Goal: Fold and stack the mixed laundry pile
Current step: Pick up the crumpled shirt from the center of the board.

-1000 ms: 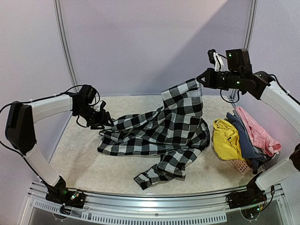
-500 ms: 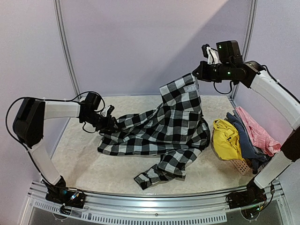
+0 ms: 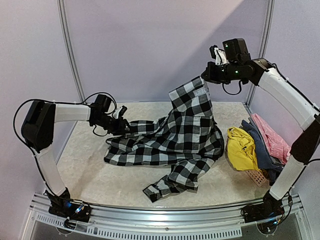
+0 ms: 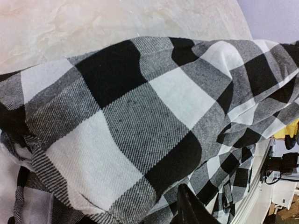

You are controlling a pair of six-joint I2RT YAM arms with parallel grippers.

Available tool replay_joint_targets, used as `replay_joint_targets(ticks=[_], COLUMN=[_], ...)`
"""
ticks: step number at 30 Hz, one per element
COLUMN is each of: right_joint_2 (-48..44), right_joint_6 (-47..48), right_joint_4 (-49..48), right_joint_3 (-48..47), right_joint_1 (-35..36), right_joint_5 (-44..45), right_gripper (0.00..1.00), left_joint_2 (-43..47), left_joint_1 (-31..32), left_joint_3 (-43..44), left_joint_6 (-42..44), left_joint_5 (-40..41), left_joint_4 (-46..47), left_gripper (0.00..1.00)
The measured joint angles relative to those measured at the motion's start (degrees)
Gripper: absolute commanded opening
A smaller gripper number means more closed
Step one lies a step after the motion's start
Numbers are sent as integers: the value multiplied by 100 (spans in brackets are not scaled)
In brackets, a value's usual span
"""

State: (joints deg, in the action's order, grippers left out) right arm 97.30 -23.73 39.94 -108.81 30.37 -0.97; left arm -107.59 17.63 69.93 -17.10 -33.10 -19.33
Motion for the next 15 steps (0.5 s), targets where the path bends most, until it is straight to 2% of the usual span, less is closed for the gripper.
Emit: replay_joint_targets(ticks=[15], right_joint_2=[636], right_joint_6=[-4], right_joint_4=[243], right_joint_3=[-638], right_joint_1=[-2], right_joint_5=[238], right_gripper=[0], left_joint_2=[260], left_joint_1=[0], left_joint_3=[-450], left_joint_6=[348], left_joint_5=[-179], left_joint_4=[142], left_gripper=[47])
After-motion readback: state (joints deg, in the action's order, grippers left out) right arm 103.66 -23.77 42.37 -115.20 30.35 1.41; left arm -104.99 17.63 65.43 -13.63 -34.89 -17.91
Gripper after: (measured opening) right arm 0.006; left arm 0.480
